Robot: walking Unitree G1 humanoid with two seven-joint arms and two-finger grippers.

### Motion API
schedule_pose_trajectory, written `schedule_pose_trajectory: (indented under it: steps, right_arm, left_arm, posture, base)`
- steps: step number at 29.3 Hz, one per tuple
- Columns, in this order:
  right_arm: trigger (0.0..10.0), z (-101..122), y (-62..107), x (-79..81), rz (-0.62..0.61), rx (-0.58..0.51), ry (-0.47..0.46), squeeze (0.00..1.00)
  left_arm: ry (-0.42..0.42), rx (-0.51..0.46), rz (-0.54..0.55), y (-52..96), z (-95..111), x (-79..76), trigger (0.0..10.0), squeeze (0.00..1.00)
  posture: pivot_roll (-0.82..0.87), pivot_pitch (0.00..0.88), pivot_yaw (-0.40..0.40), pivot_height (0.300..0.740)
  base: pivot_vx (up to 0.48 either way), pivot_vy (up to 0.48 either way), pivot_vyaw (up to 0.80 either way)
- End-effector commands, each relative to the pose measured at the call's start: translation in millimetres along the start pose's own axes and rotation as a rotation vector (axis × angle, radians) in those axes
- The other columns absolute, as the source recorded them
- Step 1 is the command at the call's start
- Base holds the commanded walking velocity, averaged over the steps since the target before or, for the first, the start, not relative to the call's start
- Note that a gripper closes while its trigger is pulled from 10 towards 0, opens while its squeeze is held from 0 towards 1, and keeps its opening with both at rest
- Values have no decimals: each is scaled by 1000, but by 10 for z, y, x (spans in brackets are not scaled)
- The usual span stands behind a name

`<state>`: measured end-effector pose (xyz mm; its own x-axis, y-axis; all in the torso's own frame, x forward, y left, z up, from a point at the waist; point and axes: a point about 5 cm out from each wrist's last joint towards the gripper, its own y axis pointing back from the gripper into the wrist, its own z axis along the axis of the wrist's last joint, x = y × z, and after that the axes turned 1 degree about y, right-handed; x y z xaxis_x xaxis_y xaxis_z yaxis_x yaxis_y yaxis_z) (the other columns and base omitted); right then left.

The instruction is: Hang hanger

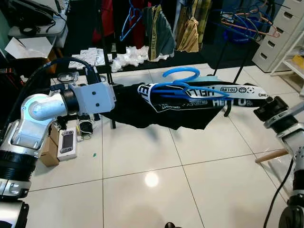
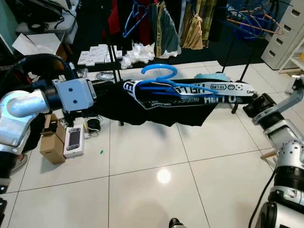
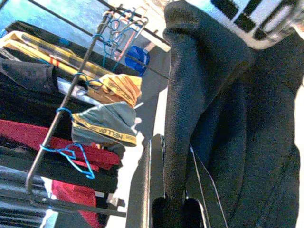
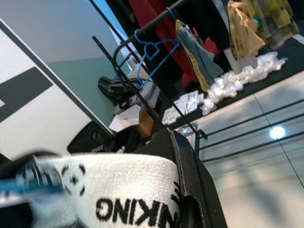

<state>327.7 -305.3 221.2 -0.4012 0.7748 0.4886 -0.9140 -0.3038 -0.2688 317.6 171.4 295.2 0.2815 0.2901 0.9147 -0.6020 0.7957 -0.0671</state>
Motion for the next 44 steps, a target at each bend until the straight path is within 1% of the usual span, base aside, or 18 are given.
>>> schedule_pose_trajectory:
  steps: [1,11,15,17,20,22,24,25,26,27,29,33,36,37,38,39,41,44]
  right_arm:
    - [0,-81,34,-40,-24,39,9,0]
    - [0,-132,5,4,-9,48,8,0]
    - [0,-38,-51,53,14,-8,-1,0]
    - [0,41,-97,96,32,-47,-1,0]
    - [0,41,-97,96,32,-47,-1,0]
    - [0,142,-180,174,64,-95,-3,0]
    - [0,142,-180,174,64,-95,-3,0]
    - [0,179,-211,205,76,-111,-4,0]
    - [0,179,-211,205,76,-111,-4,0]
    - [0,243,-243,242,89,-133,0,0]
    - [0,243,-243,242,89,-133,0,0]
    - [0,434,-261,303,107,-194,18,0]
    - [0,457,-256,306,108,-201,20,0]
    - [0,492,-245,325,117,-214,21,0]
    - [0,492,-245,325,117,-214,21,0]
    - [0,506,-242,333,119,-218,22,0]
    - [0,514,-242,339,119,-220,23,0]
    - [0,501,-260,366,129,-219,23,0]
  left_arm:
    - [-15,3,19,51,-3,59,10000,0]
    - [-23,-7,13,22,6,20,10000,0]
    - [-25,-5,-13,-11,-3,-97,10000,0]
    - [-27,3,-21,-40,-13,-186,10000,0]
    - [-27,3,-21,-40,-13,-186,10000,0]
    - [-42,25,-28,-79,-34,-334,10000,0]
    - [-42,25,-28,-79,-34,-334,10000,0]
    - [-50,34,-28,-88,-43,-384,10000,0]
    - [-50,34,-28,-88,-43,-384,10000,0]
    - [-69,61,-21,-82,-79,-419,10000,0]
    - [-69,61,-21,-82,-79,-419,10000,0]
    - [-126,160,29,-17,-222,-430,10000,0]
    - [-136,176,36,-8,-241,-432,10000,0]
    - [-138,223,64,11,-298,-423,10000,0]
    - [-138,223,64,11,-298,-423,10000,0]
    - [-137,259,83,24,-338,-416,10000,0]
    - [-139,283,97,33,-364,-413,10000,0]
    - [-76,343,129,49,-438,-446,10000,0]
  posture:
    - [-19,133,-9,740]
    - [-19,131,-9,740]
    - [-19,130,-8,740]
    - [-20,128,-8,740]
    - [-20,128,-8,740]
    - [-20,125,-12,740]
    - [-20,125,-12,740]
    - [-20,125,-12,740]
    - [-20,125,-12,740]
    - [-20,122,-17,740]
    - [-20,122,-17,740]
    - [-23,128,-16,740]
    - [-23,128,-16,740]
    - [-26,130,-12,740]
    - [-26,130,-12,740]
    - [-27,132,-11,740]
    - [-27,132,-11,740]
    - [-29,131,-8,740]
  base:
    - [0,0,0]
    - [0,0,0]
    - [0,0,0]
    - [0,0,0]
    - [0,0,0]
    - [0,0,0]
    - [0,0,0]
    - [0,0,0]
    - [0,0,0]
    - [0,0,0]
    - [0,0,0]
    - [0,0,0]
    - [0,0,0]
    - [0,0,0]
    - [0,0,0]
    - [0,0,0]
    - [0,0,0]
    - [0,0,0]
